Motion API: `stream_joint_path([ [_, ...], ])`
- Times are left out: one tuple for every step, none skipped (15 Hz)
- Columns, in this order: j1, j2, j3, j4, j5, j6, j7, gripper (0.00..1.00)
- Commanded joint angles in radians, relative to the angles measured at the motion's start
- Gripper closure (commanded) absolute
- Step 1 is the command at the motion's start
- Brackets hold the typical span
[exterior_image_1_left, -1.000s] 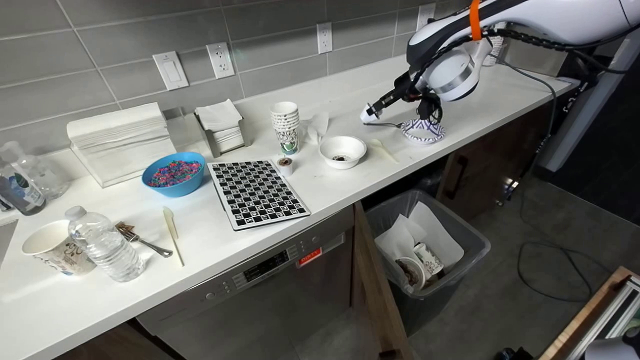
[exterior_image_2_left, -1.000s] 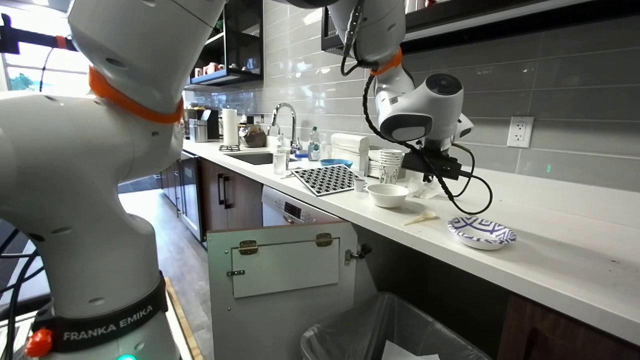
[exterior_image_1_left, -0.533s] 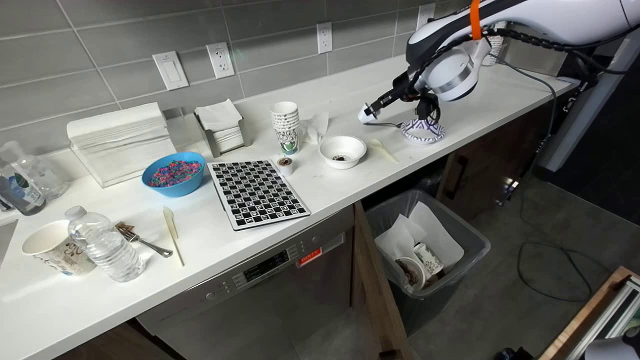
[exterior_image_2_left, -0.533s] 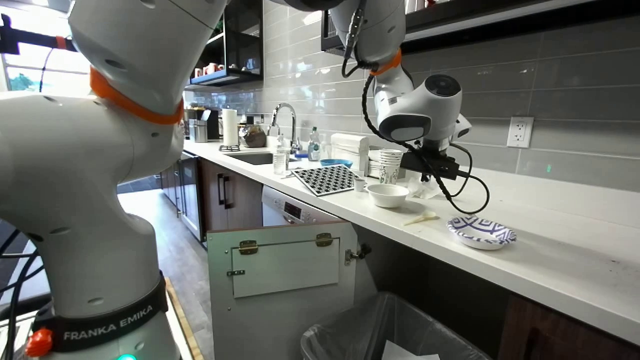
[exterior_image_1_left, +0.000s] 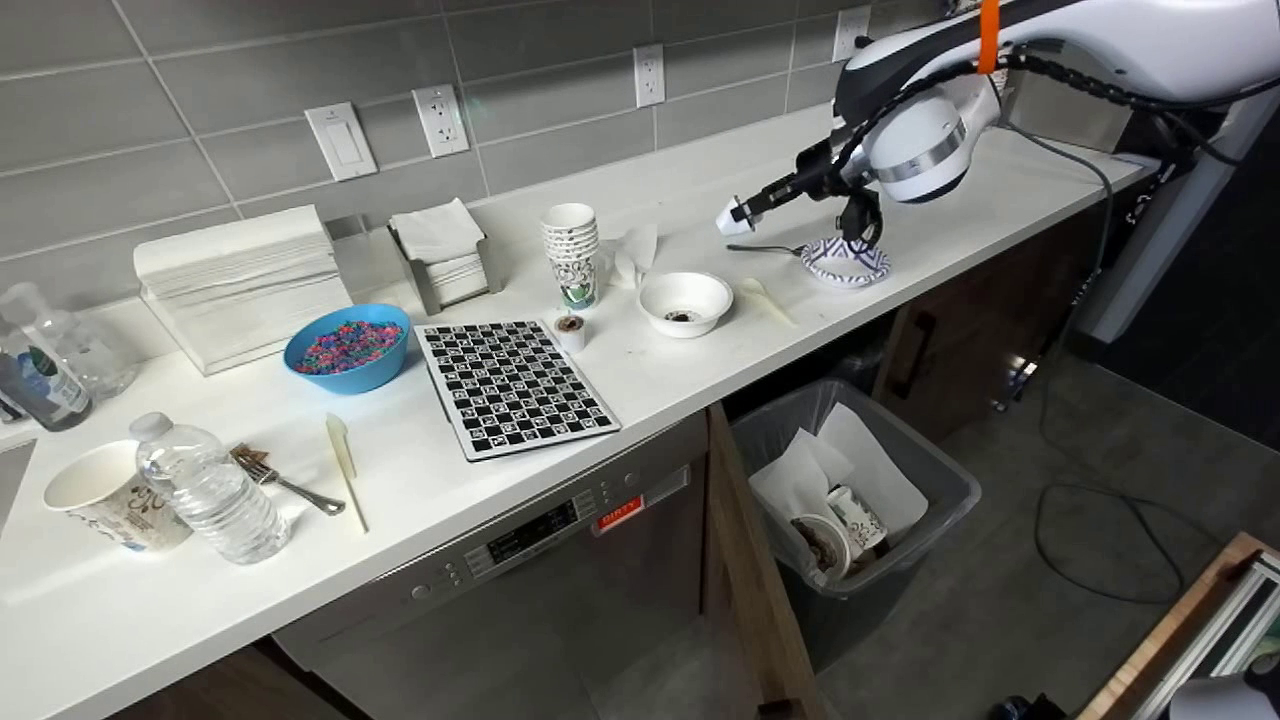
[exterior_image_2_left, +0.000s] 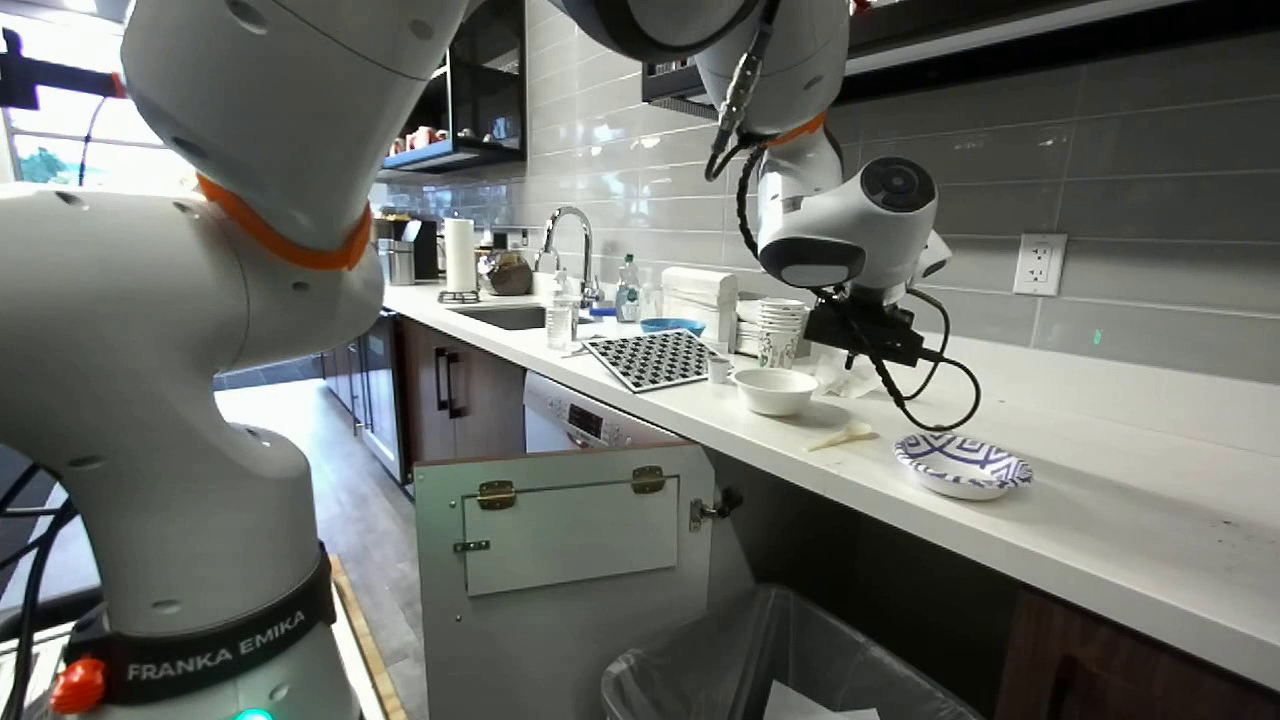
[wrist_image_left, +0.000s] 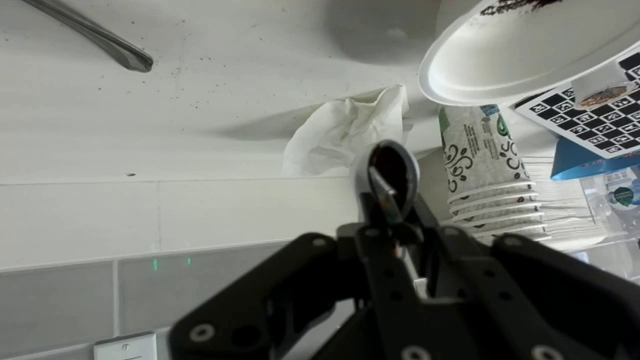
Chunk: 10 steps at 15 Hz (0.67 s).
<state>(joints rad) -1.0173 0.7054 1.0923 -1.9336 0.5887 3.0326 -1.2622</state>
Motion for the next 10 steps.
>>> stream_joint_path([
  [-0.096, 0.115, 0.107, -0.046, -0.109, 0.065, -0.001, 0.96],
  [-0.112, 0.14, 0.121, -0.055, -0.149, 0.069, 0.014, 0.96],
  [-0.127, 0.162, 0.133, -0.064, -0.188, 0.074, 0.029, 0.96],
  [-0.143, 0.188, 0.146, -0.074, -0.226, 0.074, 0.042, 0.96],
  [-0.154, 0.208, 0.149, -0.082, -0.264, 0.076, 0.058, 0.96],
  [-0.168, 0.233, 0.159, -0.089, -0.301, 0.074, 0.064, 0.96],
  [-0.181, 0.257, 0.167, -0.096, -0.337, 0.077, 0.072, 0.96],
  [-0.193, 0.283, 0.176, -0.101, -0.372, 0.079, 0.077, 0.96],
  [-0.203, 0.308, 0.183, -0.104, -0.406, 0.08, 0.084, 0.96],
  [-0.213, 0.333, 0.191, -0.107, -0.438, 0.085, 0.09, 0.96],
])
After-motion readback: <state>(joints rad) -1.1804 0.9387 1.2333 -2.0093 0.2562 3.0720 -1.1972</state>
